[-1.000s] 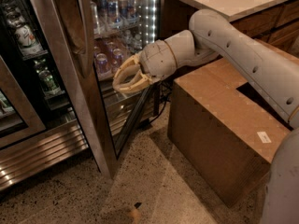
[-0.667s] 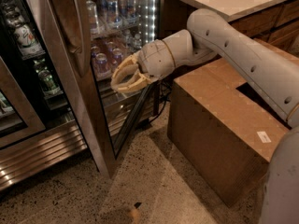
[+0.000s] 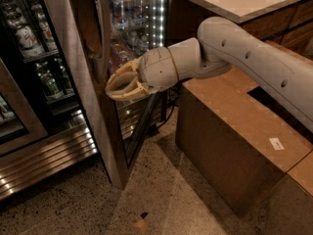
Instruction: Close right fridge door
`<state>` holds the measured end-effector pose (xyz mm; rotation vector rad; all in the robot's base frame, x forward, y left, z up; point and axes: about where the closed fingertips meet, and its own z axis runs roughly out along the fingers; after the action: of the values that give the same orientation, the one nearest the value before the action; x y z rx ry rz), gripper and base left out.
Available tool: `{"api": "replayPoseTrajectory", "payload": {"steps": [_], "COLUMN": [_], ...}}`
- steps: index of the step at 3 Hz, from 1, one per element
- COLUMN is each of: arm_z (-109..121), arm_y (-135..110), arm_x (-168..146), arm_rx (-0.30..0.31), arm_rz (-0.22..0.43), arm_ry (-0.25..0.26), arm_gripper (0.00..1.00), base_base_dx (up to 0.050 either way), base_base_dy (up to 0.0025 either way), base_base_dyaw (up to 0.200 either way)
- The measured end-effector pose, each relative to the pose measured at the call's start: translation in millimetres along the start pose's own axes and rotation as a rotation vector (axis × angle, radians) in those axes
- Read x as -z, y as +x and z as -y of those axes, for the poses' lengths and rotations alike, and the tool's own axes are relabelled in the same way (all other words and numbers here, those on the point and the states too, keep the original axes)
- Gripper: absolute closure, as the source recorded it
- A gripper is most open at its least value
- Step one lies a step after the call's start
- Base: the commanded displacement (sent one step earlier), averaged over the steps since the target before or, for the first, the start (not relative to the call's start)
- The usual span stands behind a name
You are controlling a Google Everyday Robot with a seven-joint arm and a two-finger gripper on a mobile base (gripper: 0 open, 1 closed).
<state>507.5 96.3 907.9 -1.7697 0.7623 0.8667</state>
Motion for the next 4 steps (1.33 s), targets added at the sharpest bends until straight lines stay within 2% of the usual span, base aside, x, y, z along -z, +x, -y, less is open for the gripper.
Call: {"api": "replayPoseTrajectory", "payload": {"steps": [1,2,3,4], "arm_z": [0,0,30,38], "arm_y": [0,0,44,57], "arm_x": [0,0,58,76], "arm_rx": [0.000,0.000,-0.116,-0.147], "arm_rz": [0.000,0.000,-0.170,-0.211], "arm_ry": [0.000,0.000,0.174,0.221], "arm_gripper": [1.00,1.00,1.00,1.00], "base_base_dx": [0.000,0.000,0.000,0.000], "base_base_dy": [0.00000,0.00000,0.00000,0.00000], "base_base_dyaw": [0.192,0.000,0.000,0.000]}}
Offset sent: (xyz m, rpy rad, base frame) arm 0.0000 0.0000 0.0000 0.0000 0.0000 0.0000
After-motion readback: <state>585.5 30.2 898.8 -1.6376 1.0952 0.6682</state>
